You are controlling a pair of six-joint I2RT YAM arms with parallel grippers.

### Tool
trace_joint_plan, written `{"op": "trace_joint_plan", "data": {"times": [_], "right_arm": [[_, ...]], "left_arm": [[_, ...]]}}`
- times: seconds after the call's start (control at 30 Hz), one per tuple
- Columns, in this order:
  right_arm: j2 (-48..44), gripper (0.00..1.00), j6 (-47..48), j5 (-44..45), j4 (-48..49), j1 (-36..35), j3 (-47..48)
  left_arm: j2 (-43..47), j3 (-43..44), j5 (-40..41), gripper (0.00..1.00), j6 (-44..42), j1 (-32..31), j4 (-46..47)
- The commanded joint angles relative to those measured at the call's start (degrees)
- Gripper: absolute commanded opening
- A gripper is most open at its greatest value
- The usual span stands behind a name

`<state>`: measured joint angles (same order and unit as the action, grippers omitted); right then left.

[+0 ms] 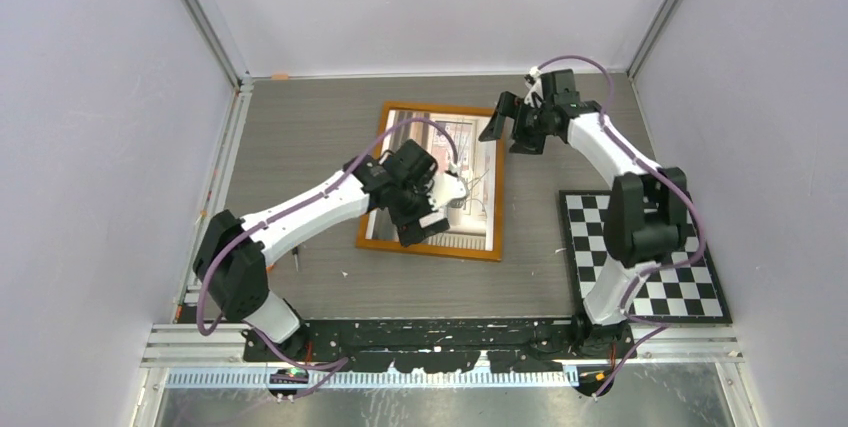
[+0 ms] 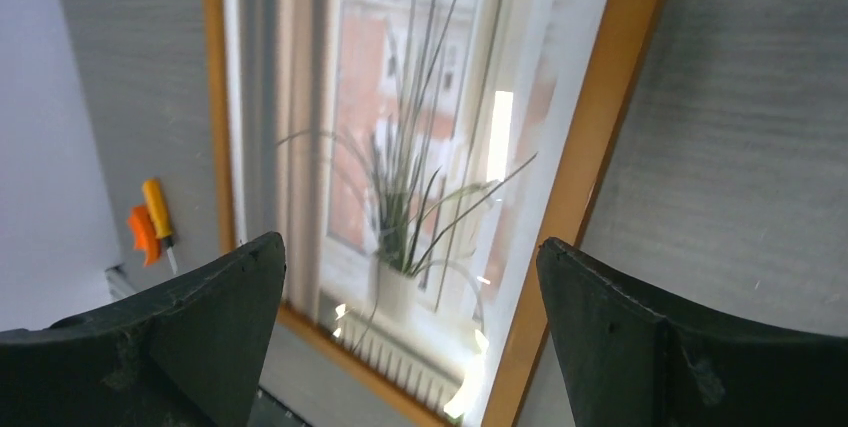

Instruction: Take the photo out of the frame

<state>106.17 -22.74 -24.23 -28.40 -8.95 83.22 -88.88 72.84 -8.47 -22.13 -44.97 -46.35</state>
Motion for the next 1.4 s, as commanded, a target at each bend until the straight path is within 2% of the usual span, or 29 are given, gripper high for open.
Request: {"op": "trace_joint_plan", "data": {"times": [0.0, 0.13, 0.27, 0.37, 0.53, 0.67, 0.83, 0.97, 1.0, 1.37], "right_arm": [[-9.27, 1.00, 0.40, -7.20, -1.74, 2.21, -7.28], [-14.73, 1.00, -0.51, -9.05, 0.06, 3.24, -13.97], [-18.00, 1.00, -1.05, -10.51, 1.37, 4.14, -18.31], [-18.98, 1.00, -1.01, -10.90, 2.41, 4.51, -20.70], [-19.17, 1.00, -1.29, -12.68, 3.43, 5.74, -22.98], [-19.85, 1.00, -2.97, -14.09, 6.57, 7.08, -25.28], [-19.37, 1.00, -3.01, -14.39, 7.38, 7.08, -26.70], [-17.51, 1.00, -3.75, -14.83, 8.38, 7.17, -27.85], [-16.88, 1.00, -4.17, -15.27, 8.96, 7.12, -28.11], [-9.76, 1.00, -6.52, -17.88, 10.79, 7.14, -29.27]], "left_arm": [[-2.18, -1.05, 6.26, 1.00, -5.88, -5.46, 2.81], [-5.43, -2.12, 8.07, 0.99, -9.70, -9.63, 7.55], [-8.99, -3.64, 8.01, 0.90, -12.54, -11.14, 13.38], [-12.13, -4.08, 11.23, 0.86, -13.09, -12.22, 17.03], [-16.00, -4.84, 11.74, 0.80, -13.16, -14.56, 18.14], [-18.99, -4.84, 13.31, 0.70, -12.93, -16.69, 16.53], [-18.67, -3.58, 11.37, 0.47, -10.69, -17.05, 13.95], [-16.96, -0.23, 6.94, 0.05, -8.51, -16.11, 11.07], [-16.46, 0.38, 5.96, 0.00, -7.90, -15.85, 11.02], [-11.28, 3.71, 0.87, 0.00, -4.25, -13.32, 10.57]]}}
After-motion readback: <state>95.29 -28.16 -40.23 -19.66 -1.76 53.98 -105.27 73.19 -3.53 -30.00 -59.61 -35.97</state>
